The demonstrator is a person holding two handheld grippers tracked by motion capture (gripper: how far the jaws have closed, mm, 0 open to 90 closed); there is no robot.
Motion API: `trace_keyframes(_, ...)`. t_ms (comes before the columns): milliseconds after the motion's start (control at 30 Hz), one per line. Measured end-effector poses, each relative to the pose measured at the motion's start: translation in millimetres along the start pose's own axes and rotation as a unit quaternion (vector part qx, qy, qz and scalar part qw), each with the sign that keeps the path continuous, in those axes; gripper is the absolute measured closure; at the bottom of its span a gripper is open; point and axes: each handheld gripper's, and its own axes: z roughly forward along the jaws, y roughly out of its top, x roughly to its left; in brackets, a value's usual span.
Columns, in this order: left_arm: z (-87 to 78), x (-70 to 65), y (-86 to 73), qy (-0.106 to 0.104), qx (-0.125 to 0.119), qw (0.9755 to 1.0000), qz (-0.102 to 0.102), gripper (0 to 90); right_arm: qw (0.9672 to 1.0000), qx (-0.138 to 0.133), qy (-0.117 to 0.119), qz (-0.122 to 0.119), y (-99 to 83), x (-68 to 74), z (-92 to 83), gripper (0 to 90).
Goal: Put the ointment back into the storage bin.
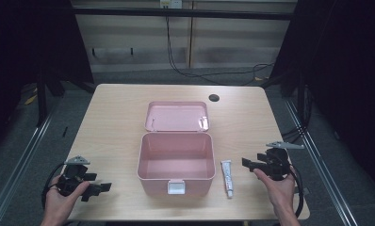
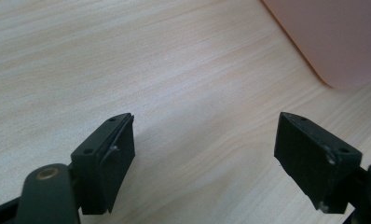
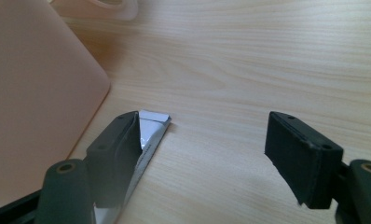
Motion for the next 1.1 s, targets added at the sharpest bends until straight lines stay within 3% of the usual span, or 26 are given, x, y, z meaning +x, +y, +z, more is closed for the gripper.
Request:
trace_keyframes(133,-0.3,-0.2,-0.1,-0.003,0.002,1.0,0.0,20.1,0.9999,0.006,0.003,-0.008,0.6,2.9,-2.8,32.0)
trace_keyframes(200,-1.0,-0.3,-0.2,-0.006,0.001,1.0,-0.001,20.0,0.9999,-0.004,0.012,-0.003,0.3,4.5,-5.4,33.1)
trace_keyframes(267,-1.2,-0.1,-0.2,-0.008,0.002,1.0,-0.001,20.1,0.9999,-0.003,0.003,-0.011,0.0,6.3,-6.5,34.4)
trace_keyframes(467,-0.7,0.1,-0.2,-0.006,0.004,1.0,-0.003,20.1,0.9994,0.026,-0.001,-0.021,1.1,13.3,-6.3,42.5)
trace_keyframes(500,-0.6,0.0,-0.3,-0.005,0.004,1.0,-0.003,20.1,0.999,0.04,0.009,-0.019,2.2,14.7,-6.1,44.2)
trace_keyframes(633,-0.6,-0.1,-0.4,-0.006,0.003,1.0,-0.003,20.1,0.9981,0.06,0.009,-0.008,5.0,17.8,-6.9,44.0)
trace_keyframes(800,-0.7,0.2,-0.9,-0.006,0.004,1.0,-0.004,20.1,0.9977,0.066,0.011,-0.006,10.2,22.8,-9.8,45.5)
trace_keyframes(900,0.0,1.4,-1.6,-0.003,0.005,1.0,-0.007,20.0,0.9961,0.085,0.022,-0.006,20.4,26.6,-7.6,46.5)
trace_keyframes(1033,-0.1,1.2,-1.8,-0.006,0.004,0.9999,-0.012,20.1,0.9895,0.138,0.029,-0.029,36.6,35.8,-1.7,37.7)
trace_keyframes(1100,0.0,1.1,-1.7,-0.002,0.005,1.0,-0.008,20.1,0.9885,0.144,0.031,-0.033,40.8,37.9,-1.4,37.0)
